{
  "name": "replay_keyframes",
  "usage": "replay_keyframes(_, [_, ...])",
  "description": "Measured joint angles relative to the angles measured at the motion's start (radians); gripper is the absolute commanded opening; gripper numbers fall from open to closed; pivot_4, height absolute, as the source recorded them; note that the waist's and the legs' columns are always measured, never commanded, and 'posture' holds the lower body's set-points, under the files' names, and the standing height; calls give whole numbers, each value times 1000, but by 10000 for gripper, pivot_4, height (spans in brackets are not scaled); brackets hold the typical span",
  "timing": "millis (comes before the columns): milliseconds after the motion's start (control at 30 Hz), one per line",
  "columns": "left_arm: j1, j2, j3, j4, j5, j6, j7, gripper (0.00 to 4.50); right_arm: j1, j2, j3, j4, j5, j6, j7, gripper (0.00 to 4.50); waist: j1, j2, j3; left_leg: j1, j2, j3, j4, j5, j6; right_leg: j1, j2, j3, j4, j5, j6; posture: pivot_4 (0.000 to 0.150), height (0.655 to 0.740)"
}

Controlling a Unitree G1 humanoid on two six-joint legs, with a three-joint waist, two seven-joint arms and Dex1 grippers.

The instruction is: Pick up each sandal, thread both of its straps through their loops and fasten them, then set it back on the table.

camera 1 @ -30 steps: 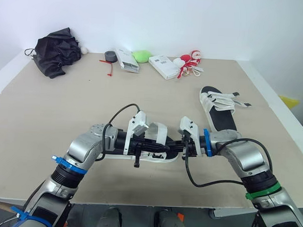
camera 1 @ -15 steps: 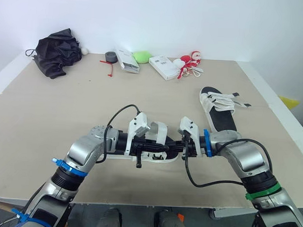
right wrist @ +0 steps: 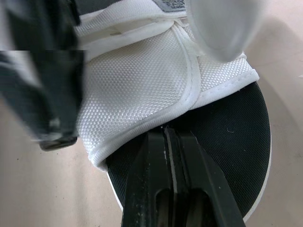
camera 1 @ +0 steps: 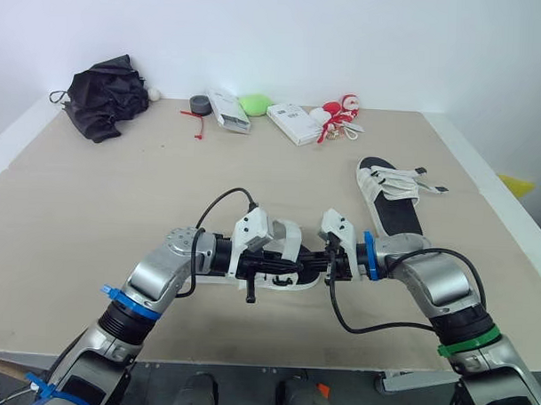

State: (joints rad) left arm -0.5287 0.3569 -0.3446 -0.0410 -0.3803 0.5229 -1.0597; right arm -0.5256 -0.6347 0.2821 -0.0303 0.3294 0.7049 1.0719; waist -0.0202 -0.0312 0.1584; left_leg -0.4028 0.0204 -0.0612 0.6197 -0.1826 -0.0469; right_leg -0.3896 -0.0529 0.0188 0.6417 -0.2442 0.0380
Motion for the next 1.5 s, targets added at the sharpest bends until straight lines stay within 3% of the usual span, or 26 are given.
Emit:
replay_keyframes(467, [5, -9, -15, 23, 63, -105, -22, 438, 0, -2, -2, 4, -11, 4, -3, 0, 0, 1, -3, 1, -4, 1, 0, 0, 0, 1, -6, -1, -2, -1, 1, 1500, 7380])
replay_keyframes(567, [0, 36, -51, 30, 65, -157, -132, 438, -3, 5, 2, 3, -11, 3, 6, 0, -1, 2, -3, 1, -3, 1, -1, 1, 1, 0, -5, -2, -2, -1, 1, 1500, 7380])
replay_keyframes(900, [-89, 47, -91, 173, 147, -372, -206, 438, -12, 6, 9, 10, -20, 3, 6, 0, -1, 3, -4, 2, -1, 2, -2, -2, 1, 0, -5, -2, -3, -2, 0, 1500, 7380])
replay_keyframes(967, [-95, 43, -87, 182, 143, -366, -206, 4716, -12, 6, 8, 10, -20, 3, 5, 0, -1, 3, -4, 2, -1, 2, -2, -2, 1, 0, -5, -2, -3, -2, 0, 1500, 7380])
replay_keyframes(1000, [-98, 42, -84, 185, 140, -358, -207, 6188, -12, 6, 8, 10, -20, 3, 5, 0, -1, 3, -4, 2, -1, 2, -2, -2, 1, 0, -4, -2, -3, -2, 0, 1500, 7380])
replay_keyframes(1067, [-111, 44, -61, 197, 121, -300, -212, 13361, -13, 6, 8, 10, -20, 3, 7, 0, -1, 4, -4, 2, 0, 2, -2, -2, 1, -1, -4, -3, -3, -2, 0, 1500, 7380])
replay_keyframes(1367, [-134, 138, -25, 151, 0, -71, -331, 13361, -21, 5, 18, -8, -18, 4, 40, 0, -5, 3, -2, -4, 2, 2, -3, -3, 3, -3, 0, -3, -3, -2, 0, 1500, 7380])
replay_keyframes(1433, [-189, 246, -10, 141, -67, 105, -431, 13361, -29, 5, 27, -10, -15, 3, 58, 0, -6, 3, -1, -4, 7, 1, -3, -9, 10, -3, 7, -3, -2, -3, -2, 1500, 7380])
replay_keyframes(1500, [-214, 285, 26, 143, -105, 186, -453, 13361, -30, 4, 27, -10, -15, 3, 62, 0, -6, 3, 1, -5, 8, 0, -4, -9, 11, -4, 9, -3, -2, -4, -5, 1500, 7380])
